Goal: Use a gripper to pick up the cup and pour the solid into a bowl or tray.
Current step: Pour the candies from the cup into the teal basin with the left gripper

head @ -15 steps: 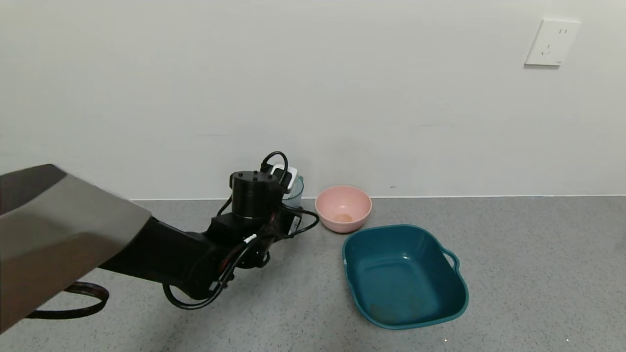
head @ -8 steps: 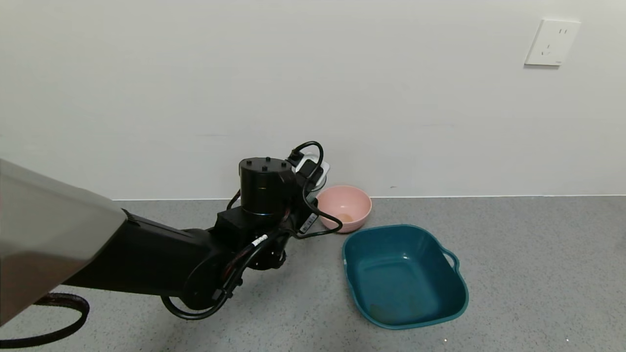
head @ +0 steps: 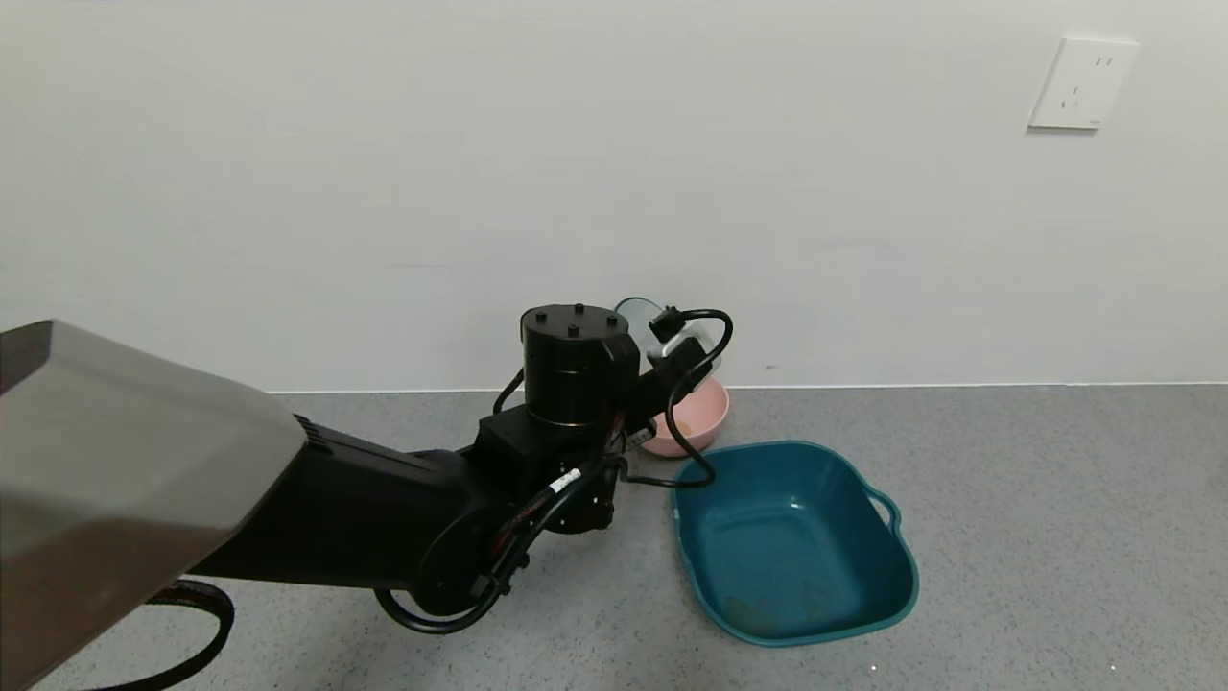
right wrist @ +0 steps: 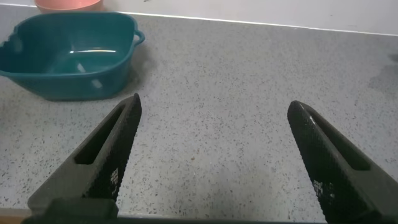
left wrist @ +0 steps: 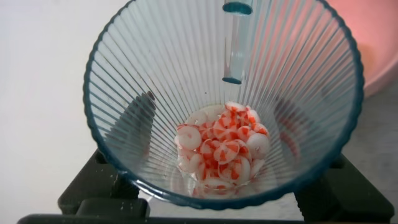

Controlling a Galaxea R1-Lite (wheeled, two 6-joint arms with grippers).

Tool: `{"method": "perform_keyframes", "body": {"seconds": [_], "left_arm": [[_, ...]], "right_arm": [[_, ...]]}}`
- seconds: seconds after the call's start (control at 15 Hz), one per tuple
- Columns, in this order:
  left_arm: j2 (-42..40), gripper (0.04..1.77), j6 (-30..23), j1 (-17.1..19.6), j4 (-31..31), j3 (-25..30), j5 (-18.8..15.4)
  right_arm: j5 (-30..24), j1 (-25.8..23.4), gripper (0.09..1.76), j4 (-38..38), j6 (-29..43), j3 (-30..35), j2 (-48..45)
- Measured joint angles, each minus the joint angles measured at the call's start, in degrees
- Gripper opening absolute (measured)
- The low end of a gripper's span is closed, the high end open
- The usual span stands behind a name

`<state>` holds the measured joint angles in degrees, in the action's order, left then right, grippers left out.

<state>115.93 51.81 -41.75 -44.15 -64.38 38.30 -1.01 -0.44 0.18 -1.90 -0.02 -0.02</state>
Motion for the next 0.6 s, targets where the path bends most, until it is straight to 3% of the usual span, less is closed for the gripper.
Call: {"method": "perform_keyframes", "body": {"seconds": [0.33, 0.6], "left_arm": [[2.5, 1.33, 18.7, -2.5, -9.8, -1.8, 9.3], [4.9, 1.32, 35.1, -4.9, -21.2, -1.9, 14.1]], "right_arm": [[0.0, 0.0, 1.71, 0.0, 0.0, 0.0, 0.0], [0.0, 0.0, 1.71, 0.0, 0.0, 0.0, 0.0]]}}
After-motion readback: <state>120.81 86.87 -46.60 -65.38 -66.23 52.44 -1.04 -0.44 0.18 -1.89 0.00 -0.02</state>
